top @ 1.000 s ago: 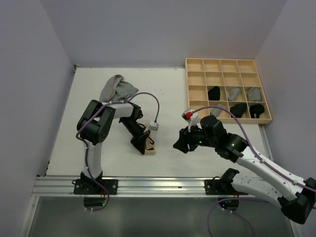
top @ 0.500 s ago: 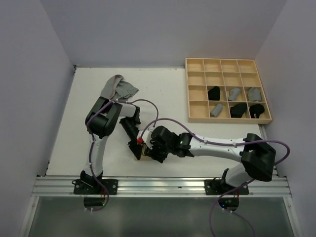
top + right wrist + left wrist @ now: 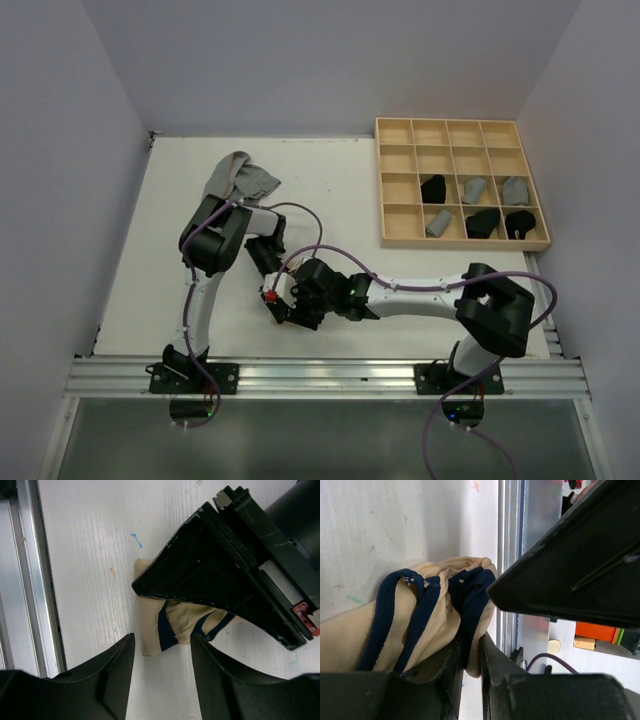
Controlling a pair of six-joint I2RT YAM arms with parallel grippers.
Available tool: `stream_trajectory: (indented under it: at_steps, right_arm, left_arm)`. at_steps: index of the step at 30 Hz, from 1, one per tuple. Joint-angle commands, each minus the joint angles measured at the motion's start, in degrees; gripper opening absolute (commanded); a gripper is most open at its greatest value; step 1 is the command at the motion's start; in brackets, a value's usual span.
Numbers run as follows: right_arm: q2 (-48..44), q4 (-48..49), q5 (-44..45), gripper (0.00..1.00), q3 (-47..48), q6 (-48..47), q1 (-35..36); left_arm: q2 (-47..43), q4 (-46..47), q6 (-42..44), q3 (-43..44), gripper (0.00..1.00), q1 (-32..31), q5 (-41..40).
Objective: Roll the underwear
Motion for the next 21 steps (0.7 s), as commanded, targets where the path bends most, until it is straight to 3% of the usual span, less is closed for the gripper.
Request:
stream_trajectory:
  at_steps: [1,11,13,15,18,21]
  right_arm:
    - [1.8,4.2,-2.4,0.52,-0.2,-0.9,0.6]
    - [9.7,7.8,-3.7,0.45,1.0,0.5,1.0]
    - [10.7,7.9,-3.4,0.19,1.0,1.3,1.1]
    - [10.8,7.2,-3.4,0.01,0.7,2.7,1.1]
    - [9.4,8.1,-4.8,0.0,-1.5,6.2,1.0]
    - [9.9,8.1,-6.9,0.0,-2.7,10.5,0.4]
  left_arm:
    - [2.8,12.5,4.7,1.1,0.25,0.9,-9.2]
    - [2.8,12.8,4.5,1.6,0.28,1.0,-8.2]
    - [2.0,13.5,4.1,1.8,0.33,1.0,-7.4]
    - [-0.2,13.8,4.0,1.8,0.37,1.4,-6.2]
    - [-4.4,13.2,4.1,3.4,0.46,3.7,-5.5]
    - [-9.3,9.7,5.6,7.0,0.48,6.3,-3.7]
